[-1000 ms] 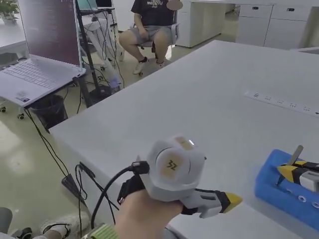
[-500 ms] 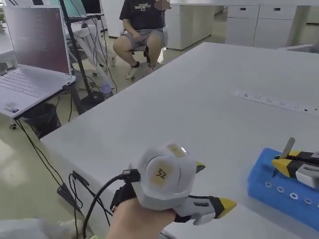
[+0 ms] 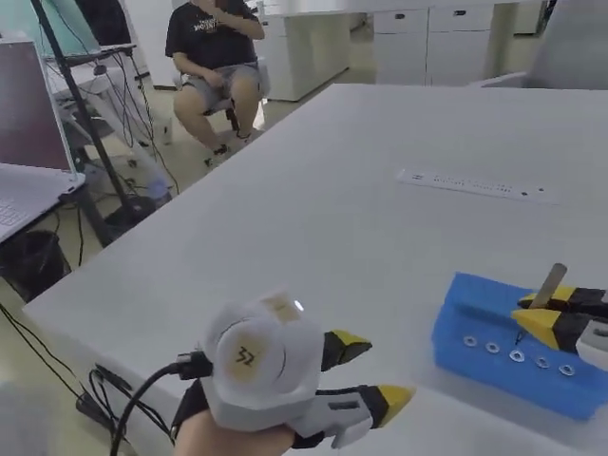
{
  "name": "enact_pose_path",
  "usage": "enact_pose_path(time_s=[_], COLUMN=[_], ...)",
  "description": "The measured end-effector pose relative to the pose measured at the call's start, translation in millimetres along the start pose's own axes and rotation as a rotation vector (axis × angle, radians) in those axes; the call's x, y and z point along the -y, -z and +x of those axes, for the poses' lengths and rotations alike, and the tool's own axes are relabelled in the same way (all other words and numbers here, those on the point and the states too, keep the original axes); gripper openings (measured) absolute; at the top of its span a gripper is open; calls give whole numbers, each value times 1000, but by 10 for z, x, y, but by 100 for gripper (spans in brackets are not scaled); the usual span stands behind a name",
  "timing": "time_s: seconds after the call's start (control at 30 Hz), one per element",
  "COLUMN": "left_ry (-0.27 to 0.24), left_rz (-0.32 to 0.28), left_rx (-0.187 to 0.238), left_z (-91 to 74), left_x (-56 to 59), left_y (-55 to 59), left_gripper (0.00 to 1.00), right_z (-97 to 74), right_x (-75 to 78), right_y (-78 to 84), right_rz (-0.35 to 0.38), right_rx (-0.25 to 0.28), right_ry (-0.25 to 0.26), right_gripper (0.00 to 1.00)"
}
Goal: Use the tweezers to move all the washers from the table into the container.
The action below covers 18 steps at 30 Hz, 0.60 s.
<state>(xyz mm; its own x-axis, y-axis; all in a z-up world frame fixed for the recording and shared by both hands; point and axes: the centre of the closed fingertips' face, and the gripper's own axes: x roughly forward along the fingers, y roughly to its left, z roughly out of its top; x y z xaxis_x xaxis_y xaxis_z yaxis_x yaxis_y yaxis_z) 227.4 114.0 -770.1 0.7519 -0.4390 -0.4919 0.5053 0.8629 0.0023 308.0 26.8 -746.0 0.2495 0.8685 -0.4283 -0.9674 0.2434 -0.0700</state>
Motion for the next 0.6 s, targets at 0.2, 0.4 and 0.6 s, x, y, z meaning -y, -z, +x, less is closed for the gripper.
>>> enact_pose_path(time_s=[0.2,0.4,0.6], left_ry=[48,114,183], left_rz=[26,66,98], left_rx=[-15,-43,-76], left_z=[-13,-17,-7], left_x=[116,261,413], left_y=[2,48,89], left_gripper=[18,14,13], right_z=[-134,-193,-245], right_x=[-140,-288,-522], right_y=[124,296,533], right_rz=[29,49,80], right_rx=[-14,-46,-88], right_ry=[3,-4,-52], right_gripper=[4,4,4])
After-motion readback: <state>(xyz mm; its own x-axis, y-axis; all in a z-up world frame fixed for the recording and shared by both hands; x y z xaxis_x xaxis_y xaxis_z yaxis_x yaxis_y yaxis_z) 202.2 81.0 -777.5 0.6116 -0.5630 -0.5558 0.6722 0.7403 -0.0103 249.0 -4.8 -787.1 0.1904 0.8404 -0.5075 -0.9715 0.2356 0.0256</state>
